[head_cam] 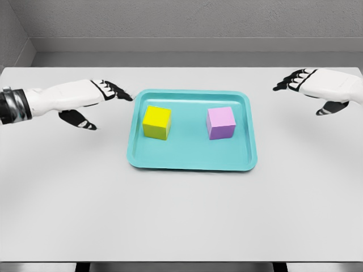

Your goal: Push two cubes

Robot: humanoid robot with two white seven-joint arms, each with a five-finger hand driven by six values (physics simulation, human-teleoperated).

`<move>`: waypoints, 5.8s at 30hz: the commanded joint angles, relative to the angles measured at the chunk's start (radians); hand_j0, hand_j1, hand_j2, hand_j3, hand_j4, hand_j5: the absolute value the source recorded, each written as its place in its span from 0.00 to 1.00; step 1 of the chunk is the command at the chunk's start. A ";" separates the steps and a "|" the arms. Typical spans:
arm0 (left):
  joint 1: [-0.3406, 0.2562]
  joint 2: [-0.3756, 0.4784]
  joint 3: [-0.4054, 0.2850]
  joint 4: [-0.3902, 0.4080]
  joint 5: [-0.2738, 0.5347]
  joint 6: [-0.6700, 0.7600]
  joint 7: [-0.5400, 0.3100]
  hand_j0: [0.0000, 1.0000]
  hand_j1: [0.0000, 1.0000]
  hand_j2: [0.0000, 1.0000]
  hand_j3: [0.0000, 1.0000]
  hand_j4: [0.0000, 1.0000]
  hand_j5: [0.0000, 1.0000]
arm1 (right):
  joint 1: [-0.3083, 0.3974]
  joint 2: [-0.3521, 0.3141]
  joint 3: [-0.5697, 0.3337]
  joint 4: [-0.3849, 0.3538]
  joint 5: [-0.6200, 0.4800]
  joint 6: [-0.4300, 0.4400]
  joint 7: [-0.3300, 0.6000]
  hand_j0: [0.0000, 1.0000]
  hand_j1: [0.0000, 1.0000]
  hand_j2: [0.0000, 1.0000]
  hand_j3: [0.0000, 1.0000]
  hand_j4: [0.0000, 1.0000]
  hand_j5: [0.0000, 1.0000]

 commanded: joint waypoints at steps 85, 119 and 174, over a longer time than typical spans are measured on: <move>-0.117 -0.209 -0.084 0.088 -0.504 0.002 0.000 0.46 0.46 0.46 0.46 0.46 0.46 | -0.268 0.355 0.382 0.217 0.078 0.002 0.231 0.12 0.12 0.12 0.12 0.12 0.12; -0.114 -0.232 -0.110 0.122 -0.516 0.002 0.000 0.46 0.46 0.46 0.46 0.46 0.46 | -0.267 0.398 0.400 0.202 0.078 0.002 0.231 0.12 0.12 0.12 0.12 0.12 0.12; -0.109 -0.313 -0.142 0.114 -0.505 0.002 0.000 0.45 0.45 0.45 0.45 0.45 0.45 | -0.291 0.483 0.416 0.310 0.105 0.002 0.231 0.12 0.12 0.12 0.12 0.12 0.12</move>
